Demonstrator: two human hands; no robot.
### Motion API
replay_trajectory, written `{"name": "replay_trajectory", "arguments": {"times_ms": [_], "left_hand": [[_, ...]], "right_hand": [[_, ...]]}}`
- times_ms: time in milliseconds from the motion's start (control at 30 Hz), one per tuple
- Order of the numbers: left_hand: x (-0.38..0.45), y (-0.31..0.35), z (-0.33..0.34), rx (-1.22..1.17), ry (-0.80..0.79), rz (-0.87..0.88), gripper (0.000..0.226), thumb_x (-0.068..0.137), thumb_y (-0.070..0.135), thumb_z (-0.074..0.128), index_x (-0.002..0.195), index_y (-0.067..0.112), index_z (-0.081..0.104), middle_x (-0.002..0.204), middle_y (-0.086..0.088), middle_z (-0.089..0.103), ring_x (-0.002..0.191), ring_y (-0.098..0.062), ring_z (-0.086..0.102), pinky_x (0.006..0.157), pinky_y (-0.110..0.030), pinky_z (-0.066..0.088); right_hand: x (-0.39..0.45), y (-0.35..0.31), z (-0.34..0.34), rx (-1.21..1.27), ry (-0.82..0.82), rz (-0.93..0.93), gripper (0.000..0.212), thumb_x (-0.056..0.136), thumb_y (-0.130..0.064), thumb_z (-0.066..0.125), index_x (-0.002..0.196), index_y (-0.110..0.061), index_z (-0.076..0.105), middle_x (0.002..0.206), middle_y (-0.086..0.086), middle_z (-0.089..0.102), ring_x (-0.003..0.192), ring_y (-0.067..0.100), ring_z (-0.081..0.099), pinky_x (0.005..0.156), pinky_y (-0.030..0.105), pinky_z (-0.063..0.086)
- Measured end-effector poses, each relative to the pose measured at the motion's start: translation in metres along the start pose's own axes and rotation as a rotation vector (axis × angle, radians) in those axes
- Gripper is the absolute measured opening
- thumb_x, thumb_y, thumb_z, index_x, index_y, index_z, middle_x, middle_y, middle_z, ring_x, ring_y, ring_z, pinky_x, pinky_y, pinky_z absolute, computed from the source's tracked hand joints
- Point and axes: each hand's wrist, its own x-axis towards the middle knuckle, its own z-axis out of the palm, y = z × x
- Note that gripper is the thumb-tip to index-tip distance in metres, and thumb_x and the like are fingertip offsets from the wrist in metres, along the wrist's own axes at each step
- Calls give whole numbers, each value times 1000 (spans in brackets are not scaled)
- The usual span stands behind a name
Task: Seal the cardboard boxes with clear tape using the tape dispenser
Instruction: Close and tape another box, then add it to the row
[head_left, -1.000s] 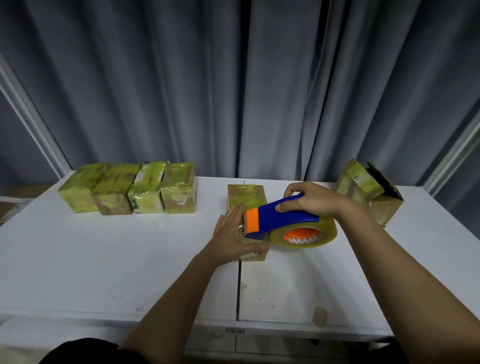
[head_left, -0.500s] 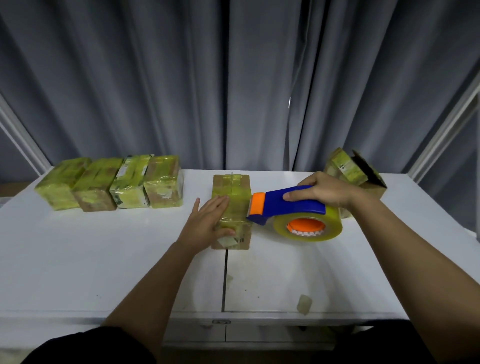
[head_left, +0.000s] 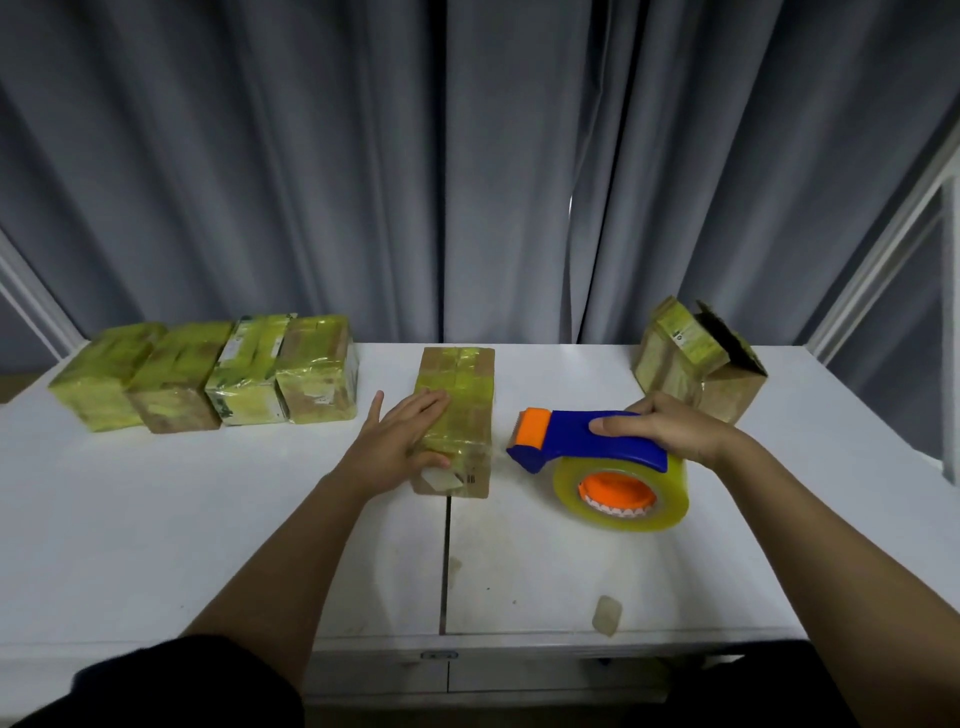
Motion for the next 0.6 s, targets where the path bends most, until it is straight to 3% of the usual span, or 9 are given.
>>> {"name": "replay_trajectory", "arguments": {"times_ms": [67, 133, 200, 267, 333, 400, 500, 600], "left_hand": [[6, -2, -6, 127, -27, 13, 80, 87, 51, 56, 151, 24, 18, 158, 8, 14, 147, -15, 1, 112, -43, -18], [12, 0, -8, 288, 26, 62, 81, 79, 53, 65, 147, 24, 33, 155, -4, 28, 144, -31, 18, 114, -53, -4], [15, 1, -12, 432, 53, 63, 81, 56, 54, 82, 128, 22, 60, 126, -20, 56, 113, -44, 54, 100, -64, 31], [20, -3, -13, 491, 58, 76, 82, 48, 50, 88, 121, 20, 65, 107, -18, 61, 88, -39, 63, 81, -53, 49], [26, -5, -18, 393, 51, 97, 77, 71, 39, 80, 139, 20, 48, 125, -18, 53, 104, -37, 57, 86, -45, 47], [29, -4, -18, 408, -32, 35, 70, 91, 33, 59, 150, 23, 24, 147, -13, 34, 129, -34, 40, 105, -44, 31], [30, -6, -14, 452, -110, -58, 75, 95, 23, 51, 153, 24, 3, 160, -2, 10, 146, -30, 9, 117, -46, 4], [30, -6, -14, 114, -226, -152, 85, 89, 10, 51, 152, 25, -4, 160, 1, -7, 147, -30, -6, 117, -44, 3]], "right_hand": [[-1, 6, 9, -8, 10, -4, 58, 68, -60, 74, 89, -6, 73, 80, 9, 73, 70, 19, 67, 65, 26, 49], [-1, 11, 20, -8, 30, -23, 57, 65, -57, 72, 93, -8, 71, 82, 9, 72, 71, 20, 66, 62, 26, 48], [-1, 11, 31, 21, 30, -37, 45, 73, -49, 72, 103, -16, 62, 88, 8, 72, 71, 19, 66, 59, 24, 49], [-1, 8, 42, 51, -8, -55, 31, 87, -38, 67, 113, -28, 53, 98, 6, 69, 74, 18, 67, 60, 25, 51], [-4, 5, 51, 145, -68, -71, 28, 94, -34, 58, 121, -35, 52, 107, 2, 68, 83, 18, 68, 66, 26, 52], [-6, 1, 58, 254, -118, -82, 27, 96, -32, 54, 124, -33, 55, 109, 0, 69, 90, 18, 68, 71, 26, 54], [-8, -3, 72, 282, -136, -97, 27, 98, -30, 52, 124, -35, 55, 109, -3, 70, 91, 17, 69, 70, 24, 54], [-8, -5, 84, 284, -96, -112, 24, 98, -27, 52, 121, -36, 54, 107, -6, 69, 82, 11, 68, 64, 21, 53]]}}
